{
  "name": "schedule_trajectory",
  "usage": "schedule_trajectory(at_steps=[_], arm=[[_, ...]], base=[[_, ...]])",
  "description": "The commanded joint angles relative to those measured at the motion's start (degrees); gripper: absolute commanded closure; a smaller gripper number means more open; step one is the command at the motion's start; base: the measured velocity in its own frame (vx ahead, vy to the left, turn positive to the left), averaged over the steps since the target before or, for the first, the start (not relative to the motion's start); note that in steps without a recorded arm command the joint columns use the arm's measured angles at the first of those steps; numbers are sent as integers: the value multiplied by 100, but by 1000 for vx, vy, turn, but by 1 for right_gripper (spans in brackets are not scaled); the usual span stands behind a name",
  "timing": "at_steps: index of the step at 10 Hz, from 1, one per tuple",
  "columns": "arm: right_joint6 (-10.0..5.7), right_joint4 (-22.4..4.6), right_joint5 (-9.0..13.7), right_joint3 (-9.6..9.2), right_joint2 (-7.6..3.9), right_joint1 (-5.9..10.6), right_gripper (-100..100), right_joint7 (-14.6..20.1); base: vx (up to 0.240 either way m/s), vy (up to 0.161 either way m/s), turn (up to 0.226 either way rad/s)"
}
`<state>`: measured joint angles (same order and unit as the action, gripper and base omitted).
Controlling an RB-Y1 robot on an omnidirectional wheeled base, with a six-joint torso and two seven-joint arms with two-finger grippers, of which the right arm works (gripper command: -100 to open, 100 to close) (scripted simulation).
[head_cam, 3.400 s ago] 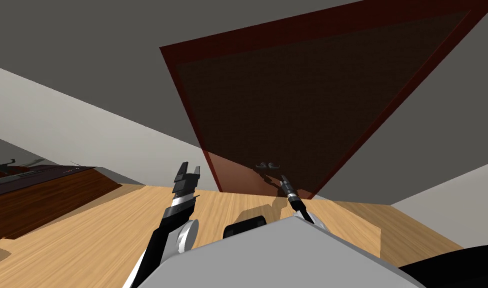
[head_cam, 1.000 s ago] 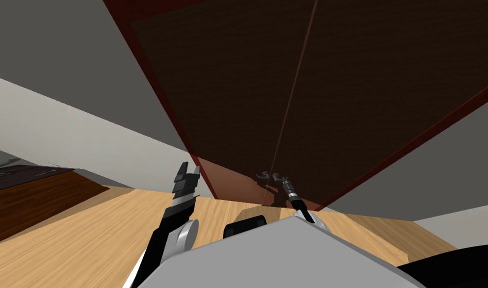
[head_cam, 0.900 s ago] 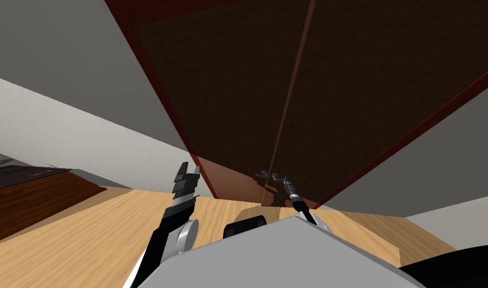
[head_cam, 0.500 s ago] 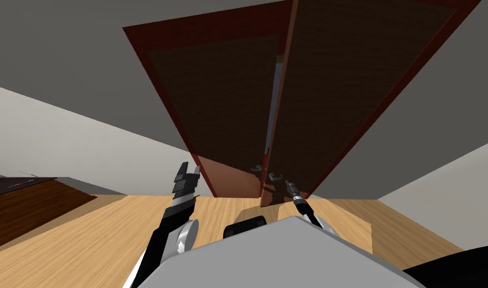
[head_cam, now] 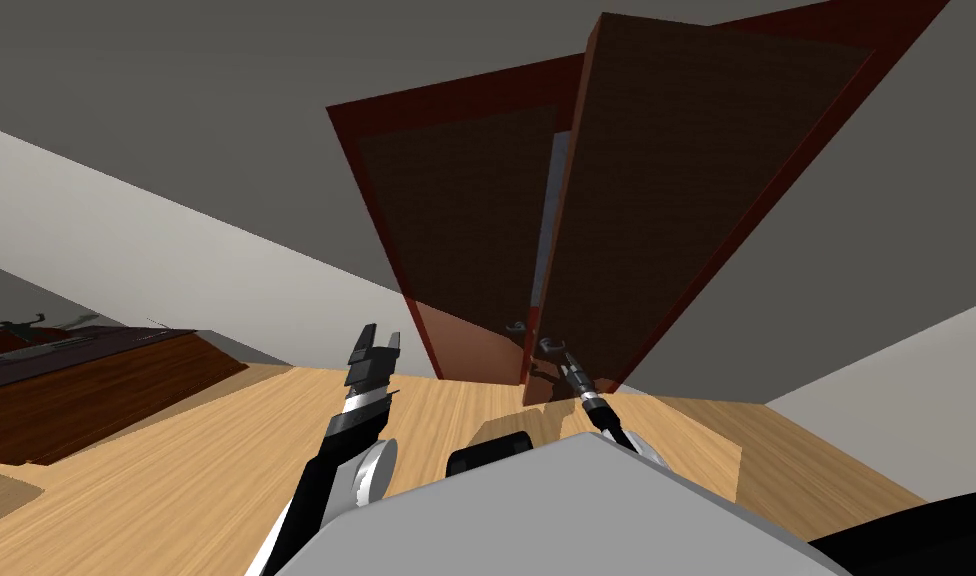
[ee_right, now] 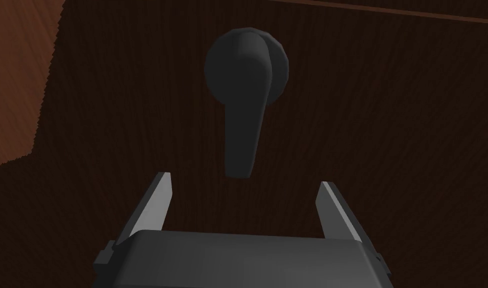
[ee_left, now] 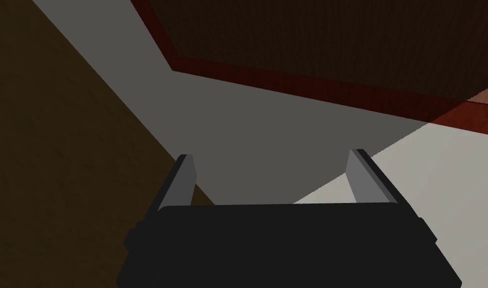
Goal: Pull the door open
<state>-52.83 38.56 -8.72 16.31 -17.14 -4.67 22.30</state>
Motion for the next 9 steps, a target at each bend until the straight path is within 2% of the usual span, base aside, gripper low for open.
schedule_trajectory(at_steps=[1,2,3,6,8,9], arm=[[-144,-54,-84,-108,-15,27,-100,112],[-53,17,-53,-68,3,-1,-100,62],[-46,-11,-31,-53,36,35,-100,10],[-22,-46,3,-30,85,99,-100,-80],[-24,-58,7,-29,97,122,-100,-94],[-24,-58,7,-29,97,122,100,-94]], base=[[-191,4,73],[-87,-5,13],[95,-34,4],[170,-77,23],[133,-14,26],[-7,-4,-7]])
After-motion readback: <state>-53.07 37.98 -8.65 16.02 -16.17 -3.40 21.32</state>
